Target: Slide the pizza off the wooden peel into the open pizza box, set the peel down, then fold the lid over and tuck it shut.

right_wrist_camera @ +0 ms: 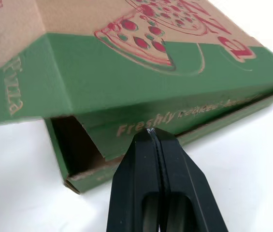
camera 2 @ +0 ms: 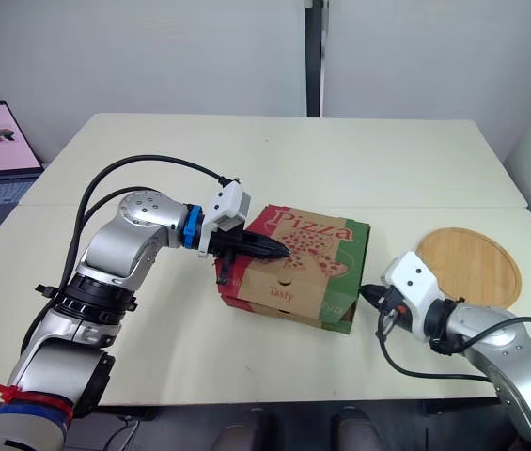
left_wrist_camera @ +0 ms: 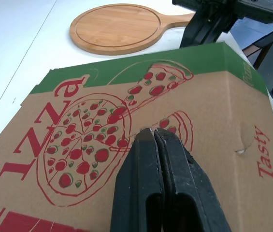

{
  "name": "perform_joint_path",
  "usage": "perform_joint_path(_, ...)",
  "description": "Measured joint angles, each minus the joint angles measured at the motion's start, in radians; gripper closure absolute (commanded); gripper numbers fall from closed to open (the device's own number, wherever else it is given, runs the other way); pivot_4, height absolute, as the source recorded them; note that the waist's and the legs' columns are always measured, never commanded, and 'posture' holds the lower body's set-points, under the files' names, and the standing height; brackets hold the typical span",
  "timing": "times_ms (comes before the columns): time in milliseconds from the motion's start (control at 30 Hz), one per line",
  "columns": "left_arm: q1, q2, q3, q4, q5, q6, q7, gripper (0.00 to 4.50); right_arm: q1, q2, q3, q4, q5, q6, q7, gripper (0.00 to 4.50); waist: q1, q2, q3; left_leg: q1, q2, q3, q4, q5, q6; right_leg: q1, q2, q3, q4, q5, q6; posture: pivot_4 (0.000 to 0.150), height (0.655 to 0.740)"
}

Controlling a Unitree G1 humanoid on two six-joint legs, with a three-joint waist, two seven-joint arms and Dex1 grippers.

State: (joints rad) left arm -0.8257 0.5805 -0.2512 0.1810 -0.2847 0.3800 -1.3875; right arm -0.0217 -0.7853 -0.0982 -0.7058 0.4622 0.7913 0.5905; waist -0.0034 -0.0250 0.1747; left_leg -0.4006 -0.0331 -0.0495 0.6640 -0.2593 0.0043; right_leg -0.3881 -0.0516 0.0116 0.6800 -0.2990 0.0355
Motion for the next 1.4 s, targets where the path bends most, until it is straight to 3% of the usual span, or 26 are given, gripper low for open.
perform_joint_path(200,0.0,-0.001,0.0,0.015,0.001,-0.007,-0.001,4.5,-0.016,-0.051,-0.22,-0.011,0.136,0.044,0.066,2.2,-0.001,0.0,0.0,0.0,0.0,0.0,0.0,0.0,0.0,0.0,0.0,0.0,0.0,0.0,0.0,0.15,0.7318)
perform_joint_path(300,0.0,-0.005,0.0,0.021,0.003,-0.015,-0.001,4.5,-0.043,-0.09,-0.217,-0.081,0.219,0.083,0.099,1.17,-0.001,0.0,0.0,0.0,0.001,0.0,0.0,0.0,0.0,0.0,0.0,0.0,0.0,0.0,0.0,0.15,0.7318)
perform_joint_path(400,-0.002,-0.009,0.0,0.026,0.007,-0.018,-0.003,4.5,-0.092,-0.094,-0.123,-0.114,0.214,0.088,0.077,0.11,-0.001,0.0,0.0,0.0,0.001,0.0,0.0,0.0,0.0,0.0,0.0,0.0,0.0,0.0,0.0,0.15,0.7318)
perform_joint_path(600,-0.004,-0.016,0.0,0.028,0.016,-0.019,-0.012,4.5,-0.178,-0.06,0.166,-0.095,0.029,0.042,-0.014,0.05,-0.001,0.0,0.0,0.0,0.0,0.0,0.0,0.0,0.0,0.0,0.0,0.0,0.0,0.0,0.0,0.15,0.7318)
perform_joint_path(800,0.008,-0.004,-0.007,0.011,0.037,-0.048,-0.027,4.5,-0.209,-0.021,0.239,-0.046,-0.07,0.013,-0.047,0.05,-0.001,0.0,0.0,0.0,0.0,0.0,0.0,0.0,0.0,0.0,0.0,0.0,0.0,0.0,0.0,0.15,0.7318)
perform_joint_path(1233,0.059,0.008,-0.038,-0.054,0.068,-0.082,-0.039,4.5,-0.168,0.01,0.261,-0.068,-0.14,0.015,-0.059,0.05,-0.002,0.0,0.0,0.0,0.0,0.0,0.0,0.0,0.0,0.0,0.0,0.0,0.0,0.0,0.0,0.15,0.7318)
perform_joint_path(1400,0.064,0.011,-0.04,-0.057,0.074,-0.089,-0.038,4.5,-0.097,0.038,0.043,-0.117,0.022,0.109,-0.023,0.05,0.001,0.0,0.0,0.0,0.0,0.0,0.0,0.0,0.0,0.001,0.0,0.0,0.0,0.0,0.0,0.15,0.7318)
